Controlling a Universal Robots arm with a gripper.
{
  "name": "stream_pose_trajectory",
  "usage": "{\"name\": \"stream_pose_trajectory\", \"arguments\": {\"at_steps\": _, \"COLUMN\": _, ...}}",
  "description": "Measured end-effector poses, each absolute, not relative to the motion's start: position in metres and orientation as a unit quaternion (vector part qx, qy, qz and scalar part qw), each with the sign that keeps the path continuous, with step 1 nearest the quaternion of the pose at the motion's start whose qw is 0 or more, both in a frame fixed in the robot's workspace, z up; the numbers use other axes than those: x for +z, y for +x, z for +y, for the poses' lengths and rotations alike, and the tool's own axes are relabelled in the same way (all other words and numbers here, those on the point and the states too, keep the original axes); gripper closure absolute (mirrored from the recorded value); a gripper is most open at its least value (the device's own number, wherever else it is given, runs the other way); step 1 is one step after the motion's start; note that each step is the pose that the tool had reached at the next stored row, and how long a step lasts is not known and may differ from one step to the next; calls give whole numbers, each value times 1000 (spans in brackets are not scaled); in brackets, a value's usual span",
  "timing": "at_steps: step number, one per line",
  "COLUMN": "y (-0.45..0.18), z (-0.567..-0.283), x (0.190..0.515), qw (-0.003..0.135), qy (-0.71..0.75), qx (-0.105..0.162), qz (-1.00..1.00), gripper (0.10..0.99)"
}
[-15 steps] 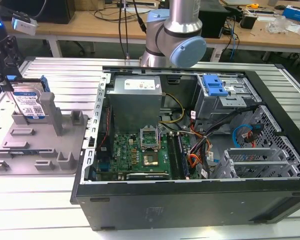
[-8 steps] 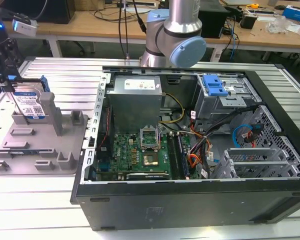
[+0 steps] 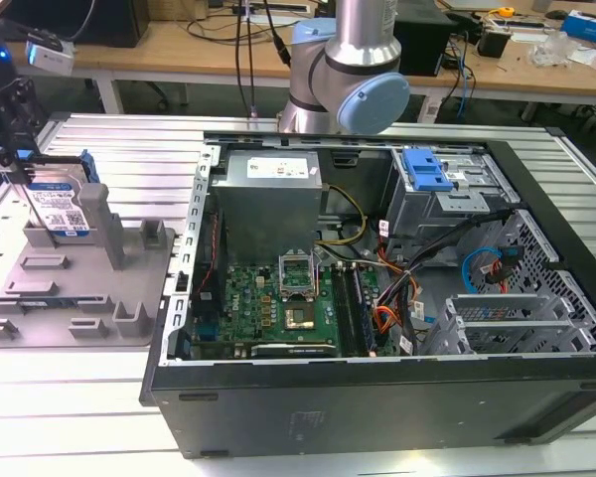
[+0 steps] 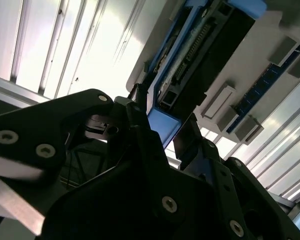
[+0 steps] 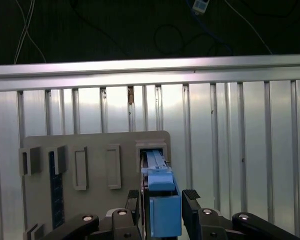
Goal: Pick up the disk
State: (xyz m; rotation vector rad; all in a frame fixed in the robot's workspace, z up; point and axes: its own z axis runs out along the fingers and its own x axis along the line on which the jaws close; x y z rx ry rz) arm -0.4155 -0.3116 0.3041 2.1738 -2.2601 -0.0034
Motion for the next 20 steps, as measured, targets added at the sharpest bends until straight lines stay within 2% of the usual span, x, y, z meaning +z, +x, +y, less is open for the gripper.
{"name": "stream_pose_trajectory", "arguments": {"at_steps": 20, "y": -416, "z": -312, "x": 298, "qw": 3, "qy": 694, "qx": -1, "qz": -720, "gripper": 616}}
